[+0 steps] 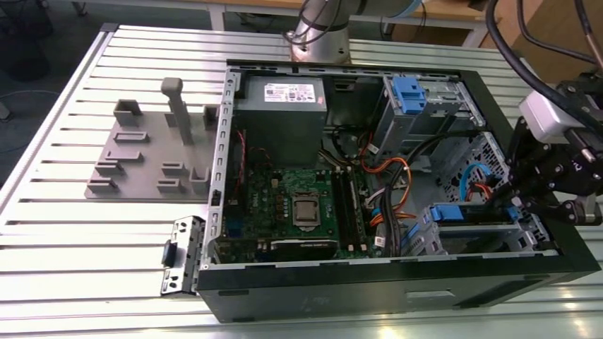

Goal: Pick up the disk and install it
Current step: 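Insert the first disk wire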

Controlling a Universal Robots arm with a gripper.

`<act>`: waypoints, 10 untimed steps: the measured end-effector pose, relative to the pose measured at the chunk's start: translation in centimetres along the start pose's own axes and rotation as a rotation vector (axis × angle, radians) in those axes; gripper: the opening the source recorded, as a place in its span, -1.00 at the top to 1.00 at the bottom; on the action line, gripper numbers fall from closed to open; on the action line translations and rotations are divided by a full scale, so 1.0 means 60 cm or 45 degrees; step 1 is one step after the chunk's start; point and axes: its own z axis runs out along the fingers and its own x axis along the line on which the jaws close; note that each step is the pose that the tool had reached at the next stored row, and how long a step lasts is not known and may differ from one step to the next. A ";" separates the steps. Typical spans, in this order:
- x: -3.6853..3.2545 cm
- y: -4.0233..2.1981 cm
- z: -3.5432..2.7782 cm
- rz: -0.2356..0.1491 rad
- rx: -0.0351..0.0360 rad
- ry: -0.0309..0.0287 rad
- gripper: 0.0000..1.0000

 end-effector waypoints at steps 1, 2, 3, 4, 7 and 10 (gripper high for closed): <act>0.001 0.000 0.000 0.000 0.0000 -0.0001 0.68; 0.002 0.000 0.000 0.000 0.0000 0.0000 0.68; 0.003 0.000 0.000 0.000 0.0000 -0.0002 0.68; 0.003 0.000 0.001 0.000 0.0000 -0.0004 0.68; 0.004 0.000 0.004 0.000 0.0000 -0.0003 0.68; 0.004 0.000 0.007 0.000 0.0000 -0.0004 0.68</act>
